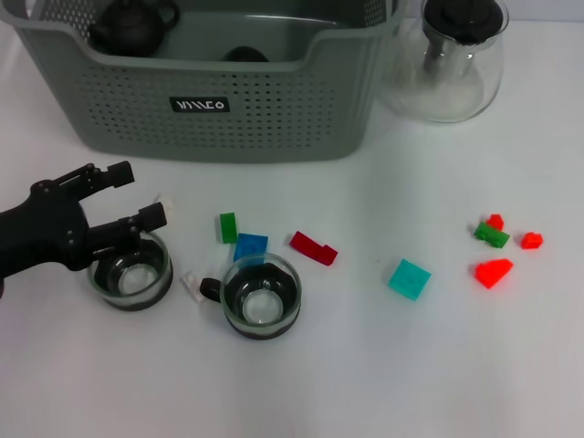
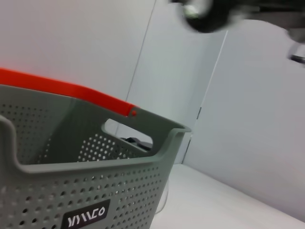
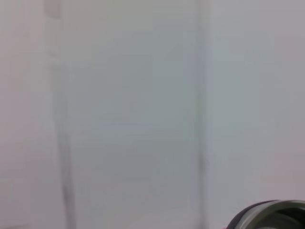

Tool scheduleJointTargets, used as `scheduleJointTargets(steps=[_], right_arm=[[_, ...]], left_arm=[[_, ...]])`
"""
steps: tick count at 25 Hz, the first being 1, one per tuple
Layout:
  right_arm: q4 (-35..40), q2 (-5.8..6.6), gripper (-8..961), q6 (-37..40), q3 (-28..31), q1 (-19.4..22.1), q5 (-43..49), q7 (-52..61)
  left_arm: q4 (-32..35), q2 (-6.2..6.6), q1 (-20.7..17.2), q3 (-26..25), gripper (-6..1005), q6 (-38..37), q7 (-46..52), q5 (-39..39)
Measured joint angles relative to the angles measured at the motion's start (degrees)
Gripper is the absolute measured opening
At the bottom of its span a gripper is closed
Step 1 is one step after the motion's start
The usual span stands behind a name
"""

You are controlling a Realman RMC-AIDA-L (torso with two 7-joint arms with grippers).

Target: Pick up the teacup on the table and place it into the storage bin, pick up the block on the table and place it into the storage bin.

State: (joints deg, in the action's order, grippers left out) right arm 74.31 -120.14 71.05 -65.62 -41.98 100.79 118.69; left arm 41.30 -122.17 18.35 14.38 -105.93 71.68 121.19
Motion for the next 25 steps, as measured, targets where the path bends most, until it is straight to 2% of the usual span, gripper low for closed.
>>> scheduleJointTargets(steps=[1,4,5,6,7,12,16,25], right_arm=[[0.0,0.0,50,0.0,0.0,0.0,0.0,0.0],[-5.3,0.05,50,-9.0,-4.0,-7.2,10.5,6.3],[-8.3,0.07,50,-11.2,-4.7,-10.3,15.0,8.9],[-16.0,0.06,50,-14.7,-5.4,-16.9,23.1,13.6],[-16.0,0.06,50,-14.7,-5.4,-16.9,23.1,13.6],[-36.1,0.09,51,-23.4,-4.8,-30.9,38.1,20.9],[-47.2,-0.29,51,-29.1,-6.7,-35.0,41.0,20.4],[-49.6,-0.32,51,-28.7,-9.4,-33.6,40.8,20.6]], left_arm=[[0.0,0.0,0.0,0.0,834,0.0,0.0,0.0],[0.0,-0.06,0.0,-0.1,833,0.0,0.0,0.0],[0.0,-0.08,-0.1,-0.1,833,0.0,0.0,0.0],[0.0,-0.08,-0.2,-0.2,833,0.0,0.1,0.0],[0.0,-0.09,-0.3,-0.3,833,0.0,0.2,0.0],[0.0,-0.16,-0.4,-0.2,833,0.0,1.5,0.0],[0.0,-0.24,-0.4,0.0,832,-0.1,1.6,0.1],[0.0,-0.26,-0.3,0.0,831,-0.1,1.6,0.4]])
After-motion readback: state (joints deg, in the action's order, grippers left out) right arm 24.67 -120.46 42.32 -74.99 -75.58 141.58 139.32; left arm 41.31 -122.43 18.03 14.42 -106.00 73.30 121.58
